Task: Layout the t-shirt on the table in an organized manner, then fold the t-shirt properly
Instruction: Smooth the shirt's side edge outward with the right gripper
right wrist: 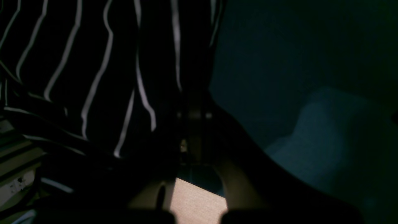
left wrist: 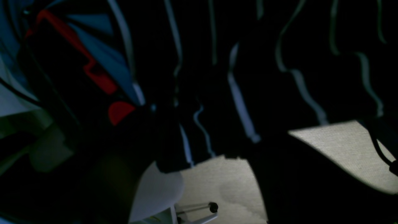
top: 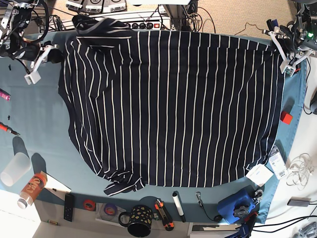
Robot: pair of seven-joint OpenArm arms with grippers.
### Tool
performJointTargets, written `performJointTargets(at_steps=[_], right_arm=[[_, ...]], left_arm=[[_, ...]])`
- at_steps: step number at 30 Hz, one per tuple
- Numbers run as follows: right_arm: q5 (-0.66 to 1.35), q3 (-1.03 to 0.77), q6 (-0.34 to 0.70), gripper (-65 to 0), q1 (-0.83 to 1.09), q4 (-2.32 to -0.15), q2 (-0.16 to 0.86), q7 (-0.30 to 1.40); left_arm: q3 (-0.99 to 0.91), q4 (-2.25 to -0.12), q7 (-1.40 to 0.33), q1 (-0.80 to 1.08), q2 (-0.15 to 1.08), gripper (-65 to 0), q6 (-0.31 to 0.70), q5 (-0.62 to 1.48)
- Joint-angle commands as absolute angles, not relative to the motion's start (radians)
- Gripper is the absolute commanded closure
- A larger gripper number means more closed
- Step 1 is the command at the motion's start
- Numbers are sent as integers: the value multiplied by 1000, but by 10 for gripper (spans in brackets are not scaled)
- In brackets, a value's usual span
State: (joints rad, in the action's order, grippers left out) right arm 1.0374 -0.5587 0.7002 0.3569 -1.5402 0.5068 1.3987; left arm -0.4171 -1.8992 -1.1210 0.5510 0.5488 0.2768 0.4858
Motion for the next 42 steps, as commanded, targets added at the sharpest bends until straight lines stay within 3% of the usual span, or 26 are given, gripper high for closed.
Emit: performJointTargets(at_steps=[1, 3, 6, 8, 13, 15, 20, 26, 34, 42], right_arm=[[1040, -570, 698, 0, 352, -1556, 529, 1396], [1040, -569, 698, 0, 352, -1556, 529, 1396], [1040, -569, 698, -196, 352, -1556, 529, 1396], [1040, -569, 698, -272, 352, -1556, 530, 1396], [1075, -590, 698, -273, 346, -1557, 532, 1396], [1097, -630, 698, -273, 323, -1557, 532, 1308], [1032, -686, 698, -272, 122, -1556, 531, 1260], [843, -504, 693, -272, -143, -1457, 532, 1173], [665, -208, 680, -272, -411, -1073, 525, 994], [558, -99, 664, -270, -518, -865, 469, 939]], left_arm=[[-437, -1908, -1027, 529, 576, -275, 255, 430], [-437, -1908, -1027, 529, 576, -275, 255, 430], [-437, -1908, -1028, 529, 576, -275, 255, 430], [-437, -1908, -1028, 529, 576, -275, 255, 430], [-437, -1908, -1028, 529, 576, -275, 255, 430], [-437, -1908, -1026, 529, 576, -275, 255, 430], [-437, -1908, -1018, 529, 576, -275, 255, 431], [-437, -1908, -1004, 529, 576, -275, 256, 431], [-437, -1908, -1002, 529, 576, -275, 260, 430], [-437, -1908, -1001, 511, 572, -275, 262, 431]])
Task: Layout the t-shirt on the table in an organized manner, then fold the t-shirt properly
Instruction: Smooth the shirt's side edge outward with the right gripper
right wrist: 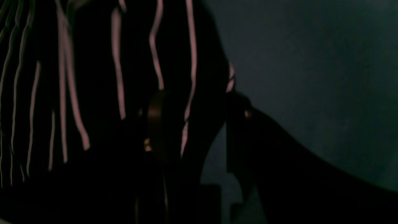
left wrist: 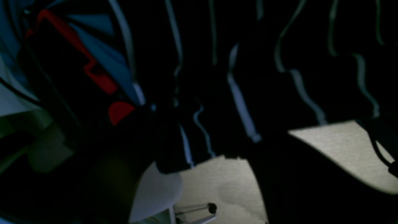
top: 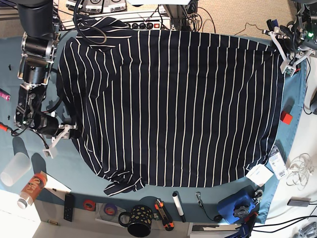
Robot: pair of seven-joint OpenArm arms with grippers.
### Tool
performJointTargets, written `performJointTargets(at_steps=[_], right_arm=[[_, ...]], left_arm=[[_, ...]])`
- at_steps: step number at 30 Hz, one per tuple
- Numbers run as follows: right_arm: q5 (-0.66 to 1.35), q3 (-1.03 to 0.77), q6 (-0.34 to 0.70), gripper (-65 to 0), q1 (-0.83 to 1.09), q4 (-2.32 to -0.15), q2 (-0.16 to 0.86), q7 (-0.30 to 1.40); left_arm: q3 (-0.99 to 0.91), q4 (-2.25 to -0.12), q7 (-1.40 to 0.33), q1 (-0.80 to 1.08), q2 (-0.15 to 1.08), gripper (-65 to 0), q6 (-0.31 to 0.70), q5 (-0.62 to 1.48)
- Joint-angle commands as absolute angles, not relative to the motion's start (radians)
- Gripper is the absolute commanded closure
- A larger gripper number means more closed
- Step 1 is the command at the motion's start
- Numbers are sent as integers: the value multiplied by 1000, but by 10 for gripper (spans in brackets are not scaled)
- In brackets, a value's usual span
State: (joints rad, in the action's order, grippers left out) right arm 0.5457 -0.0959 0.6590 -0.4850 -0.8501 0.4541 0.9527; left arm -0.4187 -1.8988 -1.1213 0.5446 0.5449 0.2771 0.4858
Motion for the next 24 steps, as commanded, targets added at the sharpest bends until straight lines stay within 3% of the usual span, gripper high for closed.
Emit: performJointTargets(at_steps=[1, 6, 12, 21, 24], right_arm=[[535, -99, 664, -257, -518, -865, 463, 938], [391, -99, 600, 0, -518, -866, 463, 869], [175, -100, 421, 0, -518, -866, 466, 677], [157, -100, 420, 0, -518, -866, 466, 662], [160, -100, 506, -152, -521, -869, 466, 712]], left_arm=[[-437, -1908, -1002, 505, 569, -275, 262, 433], [-437, -1908, -1001, 495, 546, -275, 262, 465], [-437, -1908, -1002, 496, 523, -275, 275, 476], [-437, -1908, -1002, 496, 524, -275, 282, 476], [-437, -1908, -1002, 496, 524, -275, 282, 476]])
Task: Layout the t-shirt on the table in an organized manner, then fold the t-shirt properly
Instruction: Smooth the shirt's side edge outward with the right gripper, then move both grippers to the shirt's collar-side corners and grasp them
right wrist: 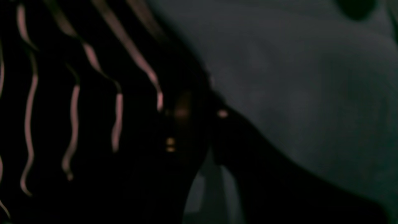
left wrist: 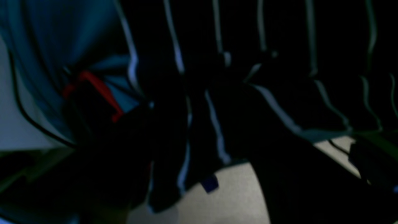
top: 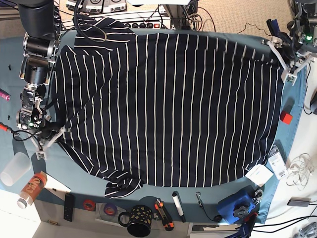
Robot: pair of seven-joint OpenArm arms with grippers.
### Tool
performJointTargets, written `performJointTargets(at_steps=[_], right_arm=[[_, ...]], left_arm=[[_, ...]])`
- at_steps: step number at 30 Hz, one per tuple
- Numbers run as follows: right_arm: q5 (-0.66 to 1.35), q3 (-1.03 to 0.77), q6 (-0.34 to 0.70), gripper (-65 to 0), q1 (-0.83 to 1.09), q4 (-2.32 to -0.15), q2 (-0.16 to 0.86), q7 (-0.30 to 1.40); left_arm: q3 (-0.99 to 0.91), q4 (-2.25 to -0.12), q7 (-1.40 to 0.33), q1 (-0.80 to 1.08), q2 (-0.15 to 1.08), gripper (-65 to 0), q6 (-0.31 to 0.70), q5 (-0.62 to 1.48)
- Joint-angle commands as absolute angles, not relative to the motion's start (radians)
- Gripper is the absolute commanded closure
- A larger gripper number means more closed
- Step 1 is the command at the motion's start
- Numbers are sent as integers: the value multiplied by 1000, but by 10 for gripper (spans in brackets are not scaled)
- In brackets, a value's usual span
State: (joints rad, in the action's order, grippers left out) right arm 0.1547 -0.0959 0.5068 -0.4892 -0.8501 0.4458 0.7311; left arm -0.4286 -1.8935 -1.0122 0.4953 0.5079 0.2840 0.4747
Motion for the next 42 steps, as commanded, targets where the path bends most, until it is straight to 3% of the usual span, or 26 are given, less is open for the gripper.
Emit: performJointTargets(at_steps=[1, 8, 12, 18, 21, 26, 30, 42], right_arm=[[166, -100, 525, -189, -526, -870, 466, 731], [345, -114, 531, -204, -587, -951, 534, 825], [442, -223, 544, -204, -578, -1092, 584, 926], [741, -490, 688, -204, -559, -1186, 616, 1272], [973, -625, 698, -204, -500, -1185, 648, 1396], [1219, -799, 698, -204, -308, -1186, 713, 1396], [1345, -839, 698, -204, -111, -1186, 734, 1396], [1465, -838, 698, -204, 283, -1188, 664, 1396]], left_arm=[[-437, -1908, -1002, 496, 524, -275, 282, 476], [-437, -1908, -1002, 496, 524, -275, 282, 475], [-437, -1908, -1002, 496, 524, -275, 282, 467], [-437, -1913, -1005, 495, 524, -275, 282, 464], [-437, -1913, -1013, 496, 524, -275, 282, 456], [-437, -1913, -1005, 496, 525, -275, 282, 415], [-437, -1913, -986, 495, 527, -275, 282, 422], [-437, -1913, -986, 495, 553, -275, 281, 419]])
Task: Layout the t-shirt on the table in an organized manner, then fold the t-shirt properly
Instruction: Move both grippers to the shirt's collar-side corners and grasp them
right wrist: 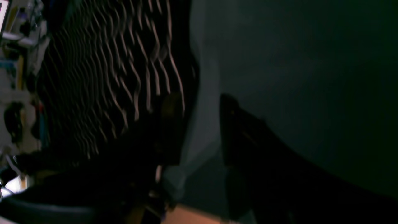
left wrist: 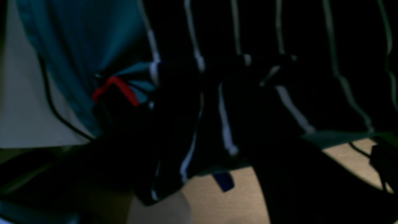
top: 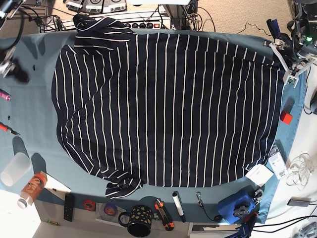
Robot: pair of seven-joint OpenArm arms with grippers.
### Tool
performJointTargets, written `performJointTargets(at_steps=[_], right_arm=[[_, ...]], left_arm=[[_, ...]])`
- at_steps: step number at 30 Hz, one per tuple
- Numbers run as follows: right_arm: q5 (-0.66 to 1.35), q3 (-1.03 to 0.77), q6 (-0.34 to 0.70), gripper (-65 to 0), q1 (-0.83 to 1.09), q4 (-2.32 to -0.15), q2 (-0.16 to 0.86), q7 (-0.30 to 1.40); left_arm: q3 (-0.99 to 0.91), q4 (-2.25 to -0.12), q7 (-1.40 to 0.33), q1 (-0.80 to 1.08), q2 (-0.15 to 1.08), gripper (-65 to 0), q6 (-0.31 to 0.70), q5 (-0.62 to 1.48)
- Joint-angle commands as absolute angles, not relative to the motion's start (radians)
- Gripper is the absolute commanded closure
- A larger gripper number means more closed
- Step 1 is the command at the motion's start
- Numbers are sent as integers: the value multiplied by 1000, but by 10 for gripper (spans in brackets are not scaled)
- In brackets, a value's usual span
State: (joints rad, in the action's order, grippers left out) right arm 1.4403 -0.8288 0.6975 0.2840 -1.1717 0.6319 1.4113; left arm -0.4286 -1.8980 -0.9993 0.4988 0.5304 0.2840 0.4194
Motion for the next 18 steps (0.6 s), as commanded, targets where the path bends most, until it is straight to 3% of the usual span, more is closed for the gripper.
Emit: performJointTargets(at_steps=[1, 11, 18], right_arm=[[1465, -838, 698, -204, 304, -1193, 657, 1396], [1459, -728, 698, -204, 490, -1480, 618, 1396], [1307, -676, 698, -204, 516, -1531, 529, 1396]], left_arm=[[-437, -1913, -986, 492, 563, -275, 281, 419], [-437, -1913, -987, 390, 659, -275, 281, 423], [-437, -1913, -1031, 382, 667, -275, 281, 467]])
